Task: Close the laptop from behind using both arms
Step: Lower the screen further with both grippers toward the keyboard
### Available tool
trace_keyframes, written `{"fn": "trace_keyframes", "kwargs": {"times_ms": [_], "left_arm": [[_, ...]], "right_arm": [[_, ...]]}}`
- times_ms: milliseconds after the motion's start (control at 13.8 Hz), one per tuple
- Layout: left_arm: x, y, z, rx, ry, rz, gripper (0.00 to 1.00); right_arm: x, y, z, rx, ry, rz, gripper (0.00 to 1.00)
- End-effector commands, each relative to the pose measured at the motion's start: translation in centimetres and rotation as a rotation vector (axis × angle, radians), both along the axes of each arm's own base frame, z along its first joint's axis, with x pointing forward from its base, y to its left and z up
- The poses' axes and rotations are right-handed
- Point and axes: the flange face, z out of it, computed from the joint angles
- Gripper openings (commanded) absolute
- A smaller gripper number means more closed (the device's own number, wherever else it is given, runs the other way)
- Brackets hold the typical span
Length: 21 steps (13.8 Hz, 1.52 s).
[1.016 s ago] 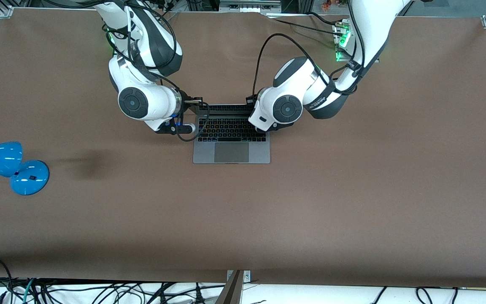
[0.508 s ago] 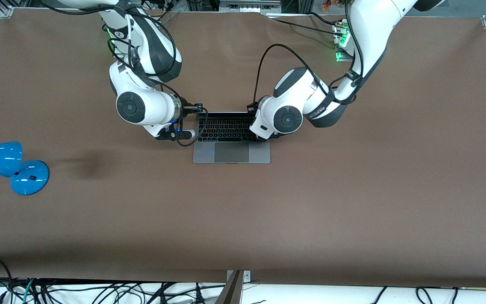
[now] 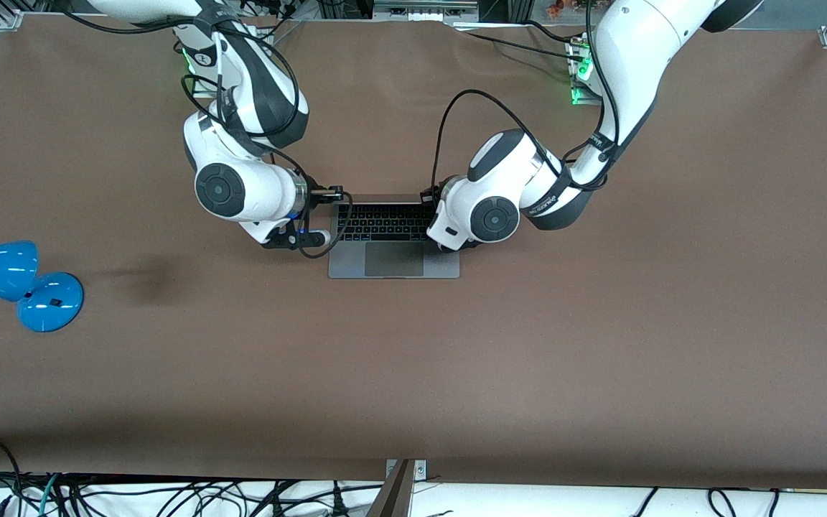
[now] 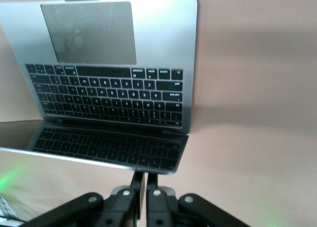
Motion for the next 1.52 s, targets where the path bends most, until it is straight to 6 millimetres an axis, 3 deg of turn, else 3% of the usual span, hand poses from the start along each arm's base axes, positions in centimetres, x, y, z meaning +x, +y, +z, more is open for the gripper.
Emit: {"fn": "trace_keyframes", "kwargs": {"times_ms": [0, 870, 1451], "left_arm": [[1.3, -0.2, -0.5, 0.012, -0.039, -0.014, 0.00], [2.3, -0.4, -3.3, -0.008, -0.078, 0.023, 0.00], [3.0, -1.1, -5.8, -0.002, -0.112, 0.027, 0.00]], "right_arm": [[1.3, 0.1, 0.1, 0.010, -0.016, 0.010, 0.08], [4.0, -0.7, -3.8, 0.061, -0.078, 0.025, 0.08], [5.3, -1.0, -5.2, 0.052, -0.109, 0.052, 0.08]]}}
